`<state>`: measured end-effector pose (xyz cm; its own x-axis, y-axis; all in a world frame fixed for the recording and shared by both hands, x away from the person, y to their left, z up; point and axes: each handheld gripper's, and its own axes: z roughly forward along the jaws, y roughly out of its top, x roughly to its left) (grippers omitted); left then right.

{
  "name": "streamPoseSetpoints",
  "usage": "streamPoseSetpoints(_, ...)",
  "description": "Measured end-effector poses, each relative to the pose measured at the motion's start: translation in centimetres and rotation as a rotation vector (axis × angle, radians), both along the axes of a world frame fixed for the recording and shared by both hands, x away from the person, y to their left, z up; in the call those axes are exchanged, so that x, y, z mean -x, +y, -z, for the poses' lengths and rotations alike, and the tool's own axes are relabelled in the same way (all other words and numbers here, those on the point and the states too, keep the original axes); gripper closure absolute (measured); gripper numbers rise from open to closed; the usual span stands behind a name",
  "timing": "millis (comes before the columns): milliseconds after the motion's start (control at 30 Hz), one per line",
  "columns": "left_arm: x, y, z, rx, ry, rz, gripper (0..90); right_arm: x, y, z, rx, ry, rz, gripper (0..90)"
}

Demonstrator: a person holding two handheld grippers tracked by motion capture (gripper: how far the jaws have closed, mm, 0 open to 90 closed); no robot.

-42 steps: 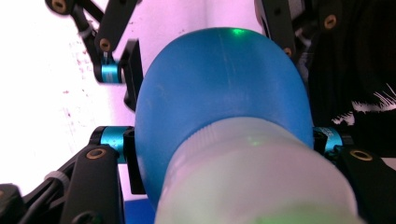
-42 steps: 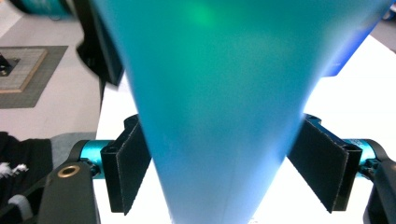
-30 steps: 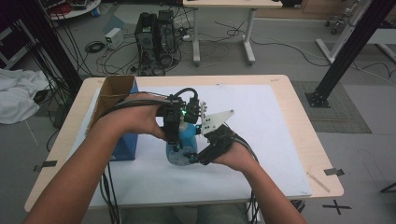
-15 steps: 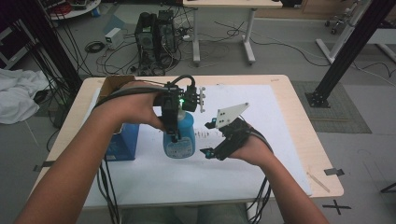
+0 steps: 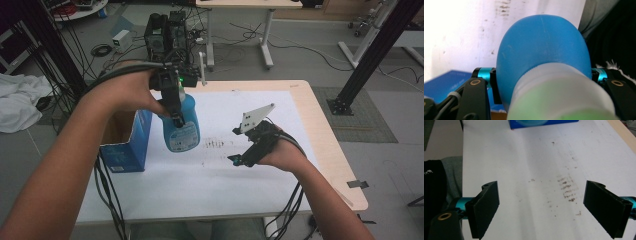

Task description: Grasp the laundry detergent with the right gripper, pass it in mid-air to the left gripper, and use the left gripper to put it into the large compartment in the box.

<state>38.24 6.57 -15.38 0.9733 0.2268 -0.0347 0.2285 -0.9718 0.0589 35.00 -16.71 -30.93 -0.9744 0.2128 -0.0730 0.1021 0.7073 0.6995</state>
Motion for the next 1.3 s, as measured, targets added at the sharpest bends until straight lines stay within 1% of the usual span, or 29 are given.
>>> streamPoseSetpoints(33, -0.4, 0.8, -0.7, 0.011, 0.013, -0.05, 38.7, -0.1, -0.2, 0.0, 0.007, 0.003, 0.001, 12.5)
streamPoseSetpoints(67, -0.4, 0.8, -0.7, 0.011, 0.013, -0.05, 38.7, -0.1, -0.2, 0.0, 0.007, 0.003, 0.001, 12.5)
streamPoseSetpoints(167, -1.1, 2.2, -1.9, 0.016, 0.007, -0.132, 38.7, -0.1, -0.5, -0.1, 0.011, 0.005, 0.012, 12.5)
streamPoseSetpoints(200, -1.1, 2.2, -1.9, 0.016, 0.007, -0.132, 38.7, -0.1, -0.5, -0.1, 0.011, 0.005, 0.012, 12.5)
streamPoseSetpoints(233, -1.4, 3.0, -2.4, 0.013, -0.002, -0.171, 38.7, -0.1, -0.6, -0.1, 0.015, 0.002, 0.011, 12.5)
streamPoseSetpoints(333, -1.9, 4.1, -2.9, 0.014, -0.003, -0.234, 38.7, -0.2, -0.6, 0.0, 0.017, 0.01, 0.016, 12.5)
streamPoseSetpoints(367, -2.0, 4.5, -3.0, 0.028, -0.008, -0.26, 38.7, -0.2, -0.6, 0.0, 0.02, 0.008, 0.015, 12.5)
streamPoseSetpoints(400, -2.2, 4.9, -3.2, 0.018, -0.006, -0.258, 38.7, -0.3, -0.5, 0.0, 0.022, 0.002, 0.006, 12.5)
streamPoseSetpoints(433, -2.3, 5.3, -3.3, 0.034, -0.013, -0.285, 38.7, -0.3, -0.5, 0.1, 0.025, 0.012, 0.016, 12.5)
streamPoseSetpoints(467, -2.3, 5.3, -3.3, 0.034, -0.013, -0.285, 38.7, -0.3, -0.4, 0.1, 0.024, 0.015, 0.016, 12.5)
streamPoseSetpoints(500, -2.5, 6.2, -3.6, 0.043, -0.005, -0.337, 38.7, -0.4, -0.4, 0.1, 0.027, 0.003, 0.013, 12.5)
streamPoseSetpoints(567, -2.7, 7.1, -3.9, 0.044, -0.016, -0.374, 38.7, -0.5, -0.2, 0.2, 0.031, 0.007, 0.011, 12.5)
streamPoseSetpoints(633, -2.8, 8.0, -4.0, 0.055, -0.015, -0.406, 38.7, -0.6, 0.1, 0.3, 0.035, 0.008, 0.015, 12.5)
streamPoseSetpoints(667, -2.8, 8.0, -4.0, 0.055, -0.015, -0.406, 38.7, -0.6, 0.2, 0.4, 0.037, 0.014, 0.011, 12.5)
streamPoseSetpoints(700, -3.0, 9.0, -4.3, 0.056, -0.014, -0.44, 38.7, -0.6, 0.3, 0.4, 0.036, 0.011, 0.012, 12.5)
streamPoseSetpoints(733, -3.0, 9.0, -4.3, 0.056, -0.014, -0.44, 38.7, -0.8, 0.4, 0.5, 0.037, 0.011, 0.0, 12.5)
streamPoseSetpoints(767, -3.1, 10.0, -4.5, 0.048, -0.008, -0.464, 38.7, -0.7, 0.5, 0.5, 0.039, 0.015, 0.007, 12.5)
streamPoseSetpoints(800, -3.1, 10.0, -4.5, 0.048, -0.008, -0.464, 38.7, -0.9, 0.6, 0.6, 0.034, 0.013, -0.004, 12.5)
streamPoseSetpoints(833, -3.2, 11.0, -4.7, 0.05, -0.013, -0.499, 38.7, -0.9, 0.7, 0.6, 0.033, 0.016, -0.003, 12.5)
streamPoseSetpoints(900, -3.2, 11.5, -4.8, 0.047, -0.013, -0.515, 38.7, -0.9, 0.8, 0.6, 0.036, 0.015, 0.001, 12.5)
streamPoseSetpoints(933, -3.2, 12.1, -4.8, 0.047, -0.019, -0.535, 38.7, -0.9, 0.9, 0.6, 0.032, 0.016, -0.003, 12.5)
streamPoseSetpoints(967, -3.2, 12.8, -4.9, 0.054, -0.023, -0.573, 38.7, -1.0, 1.1, 0.7, 0.035, 0.02, -0.005, 12.5)
streamPoseSetpoints(1000, -3.2, 12.8, -4.9, 0.054, -0.023, -0.573, 38.7, -1.0, 1.2, 0.7, 0.039, 0.023, -0.004, 12.5)
streamPoseSetpoints(1033, -3.2, 13.6, -5.0, 0.052, -0.023, -0.604, 38.7, -1.0, 1.3, 0.7, 0.033, 0.019, -0.011, 12.5)
streamPoseSetpoints(1067, -3.2, 13.6, -5.0, 0.052, -0.023, -0.604, 38.7, -1.0, 1.4, 0.7, 0.037, 0.021, -0.006, 12.5)
streamPoseSetpoints(1100, -3.3, 14.4, -5.0, 0.05, -0.025, -0.635, 38.7, -1.1, 1.5, 0.7, 0.033, 0.02, -0.011, 12.5)
streamPoseSetpoints(1200, -3.4, 15.4, -5.0, 0.047, -0.023, -0.68, 38.7, -1.1, 1.6, 0.8, 0.034, 0.019, -0.009, 12.5)
streamPoseSetpoints(1233, -3.4, 15.4, -5.0, 0.047, -0.023, -0.68, 38.7, -1.1, 1.6, 0.8, 0.034, 0.019, -0.009, 12.5)
streamPoseSetpoints(1300, -3.6, 16.2, -4.8, 0.047, -0.022, -0.717, 38.7, -1.1, 1.7, 0.8, 0.039, 0.019, -0.012, 12.5)
